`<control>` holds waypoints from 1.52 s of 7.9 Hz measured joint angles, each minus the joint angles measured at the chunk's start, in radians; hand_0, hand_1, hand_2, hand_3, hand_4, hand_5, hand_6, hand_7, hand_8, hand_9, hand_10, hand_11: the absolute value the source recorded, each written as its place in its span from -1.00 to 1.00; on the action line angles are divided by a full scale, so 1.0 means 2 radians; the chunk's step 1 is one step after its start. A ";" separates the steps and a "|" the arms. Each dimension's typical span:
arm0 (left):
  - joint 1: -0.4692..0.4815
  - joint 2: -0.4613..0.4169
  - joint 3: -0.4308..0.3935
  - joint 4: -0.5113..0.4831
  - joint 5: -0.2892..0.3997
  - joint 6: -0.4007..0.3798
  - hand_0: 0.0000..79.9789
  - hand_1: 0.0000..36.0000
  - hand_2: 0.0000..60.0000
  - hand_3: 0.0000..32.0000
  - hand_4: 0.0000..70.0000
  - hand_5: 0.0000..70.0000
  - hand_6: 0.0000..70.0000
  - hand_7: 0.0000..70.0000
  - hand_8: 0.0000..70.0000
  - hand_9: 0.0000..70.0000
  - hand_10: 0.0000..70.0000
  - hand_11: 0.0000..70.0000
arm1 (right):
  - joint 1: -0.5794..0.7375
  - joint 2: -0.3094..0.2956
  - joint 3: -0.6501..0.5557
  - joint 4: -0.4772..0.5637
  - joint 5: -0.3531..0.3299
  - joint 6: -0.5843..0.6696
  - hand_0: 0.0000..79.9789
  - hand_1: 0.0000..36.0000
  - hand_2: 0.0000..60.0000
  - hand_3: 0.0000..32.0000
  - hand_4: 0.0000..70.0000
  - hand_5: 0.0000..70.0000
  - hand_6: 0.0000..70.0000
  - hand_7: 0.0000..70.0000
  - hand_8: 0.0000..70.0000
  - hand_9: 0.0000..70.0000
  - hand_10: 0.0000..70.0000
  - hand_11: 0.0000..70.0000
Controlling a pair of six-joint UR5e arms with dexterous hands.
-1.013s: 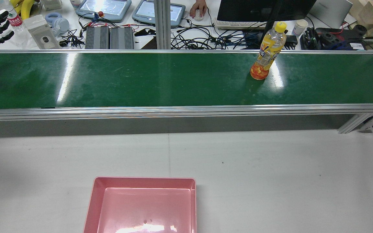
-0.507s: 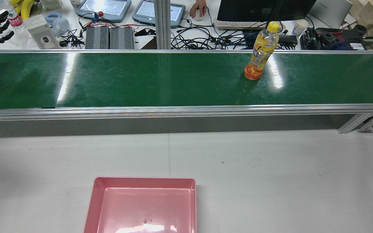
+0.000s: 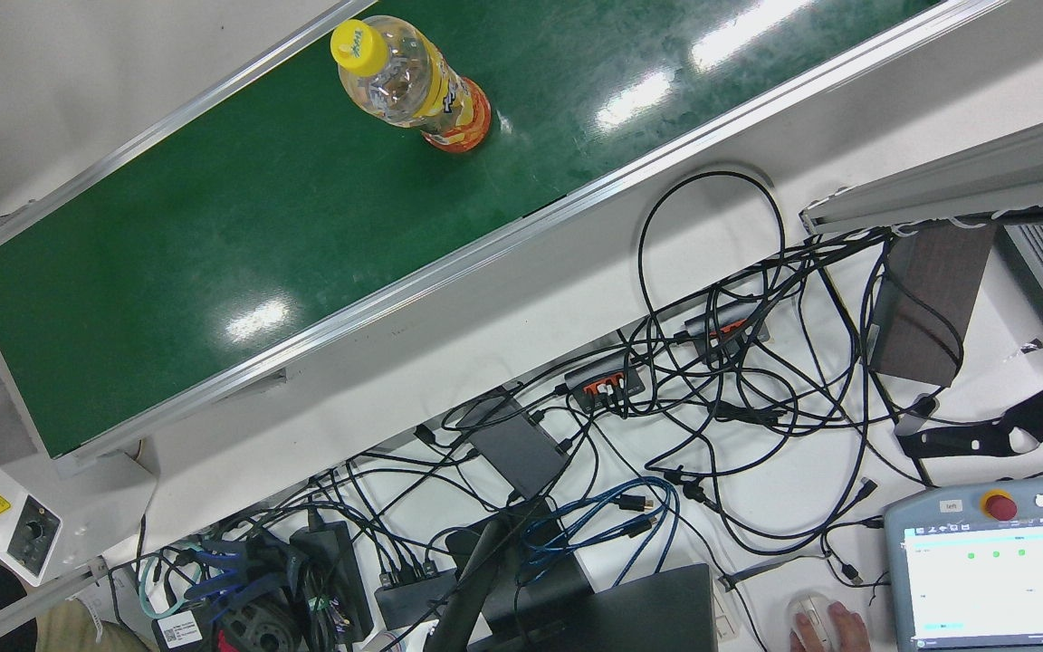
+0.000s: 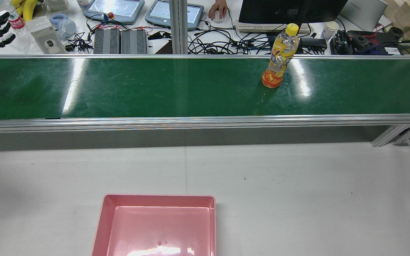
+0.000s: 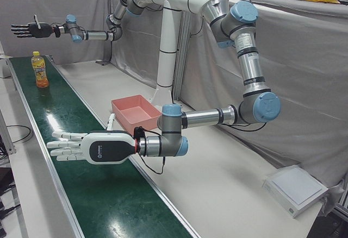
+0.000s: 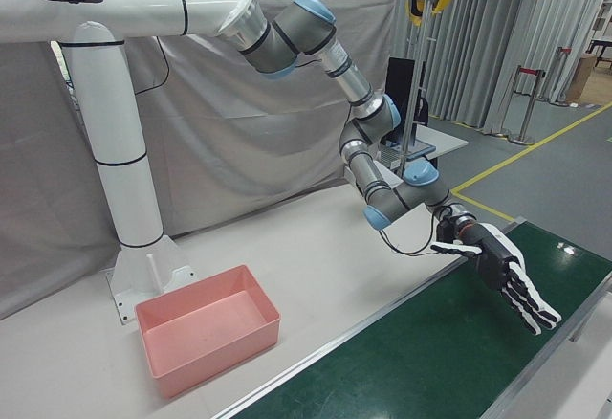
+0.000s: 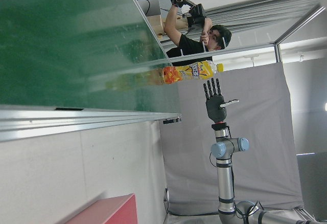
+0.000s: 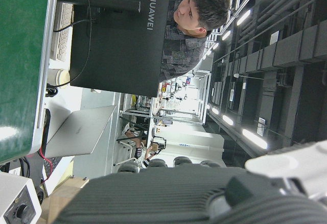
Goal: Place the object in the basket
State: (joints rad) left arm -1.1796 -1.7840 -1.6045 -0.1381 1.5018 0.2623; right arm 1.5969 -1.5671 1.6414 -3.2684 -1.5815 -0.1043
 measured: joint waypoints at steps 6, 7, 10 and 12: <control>0.001 0.000 0.000 0.000 0.000 0.001 0.37 -0.90 -1.00 -0.90 -0.72 -0.77 -1.00 -1.00 -0.98 -0.97 -0.90 -0.82 | 0.000 0.000 0.000 0.000 0.000 0.001 -1.00 -1.00 -1.00 -1.00 -1.00 -1.00 -1.00 -1.00 -1.00 -1.00 -1.00 -1.00; 0.001 0.000 0.000 0.000 0.000 0.001 0.37 -0.91 -1.00 -0.91 -0.72 -0.78 -1.00 -1.00 -0.99 -0.98 -0.91 -0.83 | 0.000 0.000 0.000 0.000 0.000 0.001 -1.00 -1.00 -1.00 -1.00 -1.00 -1.00 -1.00 -1.00 -1.00 -1.00 -1.00 -1.00; 0.001 0.000 0.000 0.000 0.000 0.000 0.37 -0.92 -1.00 -0.91 -0.72 -0.77 -1.00 -1.00 -0.99 -0.98 -0.91 -0.84 | 0.000 0.000 0.000 0.000 0.000 0.000 -1.00 -1.00 -1.00 -1.00 -1.00 -1.00 -1.00 -1.00 -1.00 -1.00 -1.00 -1.00; 0.000 -0.001 0.000 0.000 0.000 0.000 0.36 -0.95 -1.00 -0.91 -0.72 -0.76 -1.00 -1.00 -0.98 -0.97 -0.91 -0.84 | 0.000 0.000 0.000 0.000 0.000 0.000 -1.00 -1.00 -1.00 -1.00 -1.00 -1.00 -1.00 -1.00 -1.00 -1.00 -1.00 -1.00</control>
State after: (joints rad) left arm -1.1795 -1.7854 -1.6045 -0.1381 1.5018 0.2624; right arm 1.5969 -1.5669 1.6414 -3.2689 -1.5815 -0.1037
